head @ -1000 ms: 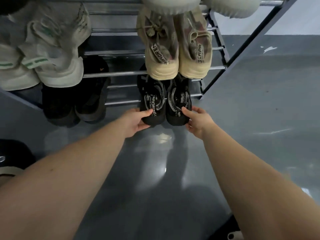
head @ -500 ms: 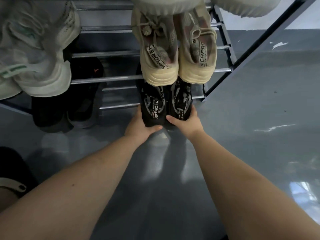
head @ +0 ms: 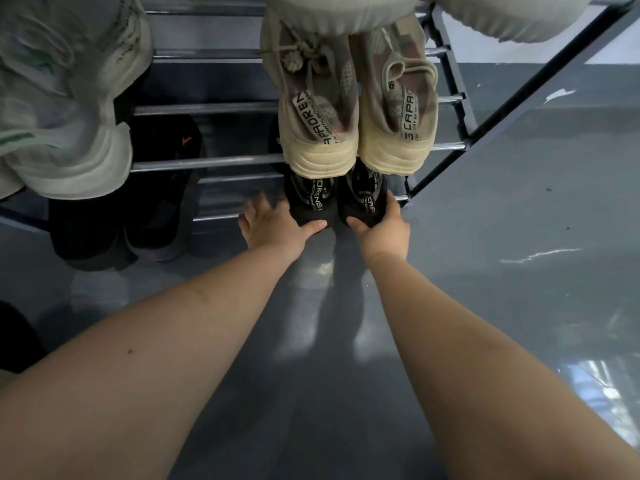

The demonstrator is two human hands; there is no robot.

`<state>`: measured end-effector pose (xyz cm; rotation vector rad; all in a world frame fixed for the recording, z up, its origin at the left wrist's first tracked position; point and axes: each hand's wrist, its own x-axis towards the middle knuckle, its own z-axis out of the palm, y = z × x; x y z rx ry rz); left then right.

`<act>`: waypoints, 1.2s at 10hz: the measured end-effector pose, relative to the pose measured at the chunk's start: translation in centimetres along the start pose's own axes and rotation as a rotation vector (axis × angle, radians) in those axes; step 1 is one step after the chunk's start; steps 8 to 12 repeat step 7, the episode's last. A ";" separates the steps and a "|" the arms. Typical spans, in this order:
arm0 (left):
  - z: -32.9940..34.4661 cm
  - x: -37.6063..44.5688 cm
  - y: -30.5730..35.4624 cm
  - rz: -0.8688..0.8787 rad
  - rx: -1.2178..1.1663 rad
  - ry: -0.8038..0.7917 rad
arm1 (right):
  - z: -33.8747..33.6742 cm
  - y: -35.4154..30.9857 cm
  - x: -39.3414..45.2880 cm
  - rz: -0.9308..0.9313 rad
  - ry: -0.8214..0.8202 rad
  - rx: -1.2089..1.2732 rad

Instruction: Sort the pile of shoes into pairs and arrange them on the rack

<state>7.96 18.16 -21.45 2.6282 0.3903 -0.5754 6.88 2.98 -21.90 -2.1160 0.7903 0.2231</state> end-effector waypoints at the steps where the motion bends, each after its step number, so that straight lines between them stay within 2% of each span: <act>1: 0.3 0.1 0.0 -0.029 0.038 -0.025 | -0.1 -0.4 0.4 0.050 -0.021 -0.024; 3: 0.8 0.2 0.0 -0.071 0.101 -0.089 | -0.3 -0.3 0.6 0.047 -0.062 -0.094; 4: 0.4 -0.3 -0.3 -0.021 0.124 -0.073 | -0.7 -0.5 0.1 0.006 -0.077 -0.163; 7: -1.7 -4.5 -3.4 0.295 0.377 -0.027 | -2.6 0.1 -5.8 -0.173 -0.161 -0.655; 12: -1.7 -4.5 -3.4 0.295 0.377 -0.027 | -2.6 0.1 -5.8 -0.173 -0.161 -0.655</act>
